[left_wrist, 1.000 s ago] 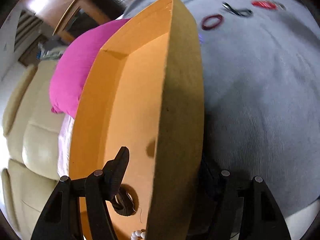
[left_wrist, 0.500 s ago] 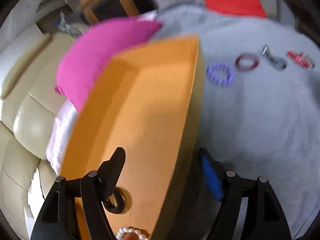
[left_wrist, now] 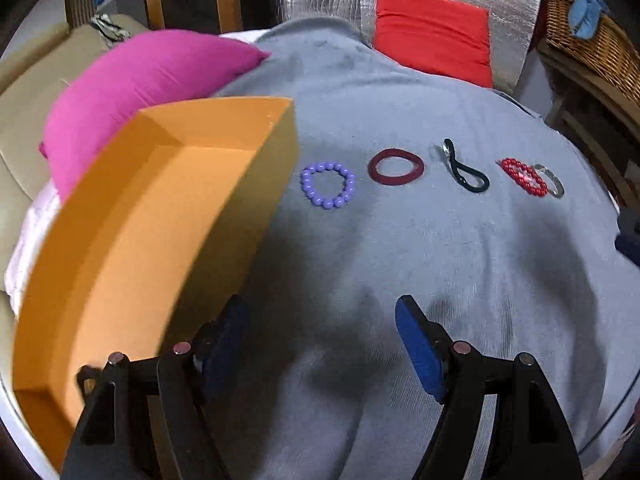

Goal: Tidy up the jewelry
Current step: 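Withdraw both open tools from the box back over the jewelry, then grasp the purple beaded bracelet with the left tool while the right tool grasps the red beaded bracelet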

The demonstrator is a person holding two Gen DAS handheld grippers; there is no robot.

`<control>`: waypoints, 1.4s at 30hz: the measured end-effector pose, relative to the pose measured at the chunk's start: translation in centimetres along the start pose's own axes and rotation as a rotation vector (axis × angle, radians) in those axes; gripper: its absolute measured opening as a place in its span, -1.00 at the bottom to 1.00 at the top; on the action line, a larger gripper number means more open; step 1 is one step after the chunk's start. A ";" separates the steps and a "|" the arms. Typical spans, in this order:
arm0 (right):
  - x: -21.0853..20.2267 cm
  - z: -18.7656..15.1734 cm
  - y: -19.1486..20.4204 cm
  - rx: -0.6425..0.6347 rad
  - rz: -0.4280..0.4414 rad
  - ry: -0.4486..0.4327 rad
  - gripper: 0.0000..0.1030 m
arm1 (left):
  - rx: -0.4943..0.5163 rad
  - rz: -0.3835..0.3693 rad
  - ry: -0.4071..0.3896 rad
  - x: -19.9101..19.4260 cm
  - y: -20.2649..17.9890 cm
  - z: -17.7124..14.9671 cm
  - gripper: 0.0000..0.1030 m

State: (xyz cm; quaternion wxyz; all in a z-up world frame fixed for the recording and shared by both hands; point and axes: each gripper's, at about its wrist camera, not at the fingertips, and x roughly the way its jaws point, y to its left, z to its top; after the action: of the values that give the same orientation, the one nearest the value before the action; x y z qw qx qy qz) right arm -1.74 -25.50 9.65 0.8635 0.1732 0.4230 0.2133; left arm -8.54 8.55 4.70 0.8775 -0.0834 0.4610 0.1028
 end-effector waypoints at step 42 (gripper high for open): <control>2.4 1.0 -2.1 0.059 -0.052 0.021 0.02 | 0.164 -0.453 0.071 7.3 -3.1 5.4 -0.79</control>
State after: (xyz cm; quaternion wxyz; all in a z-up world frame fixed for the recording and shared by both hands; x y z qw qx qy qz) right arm 0.85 -26.20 7.66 0.8588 0.1851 0.4423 0.1802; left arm 0.60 7.58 1.88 0.8653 -0.1165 0.4678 -0.1373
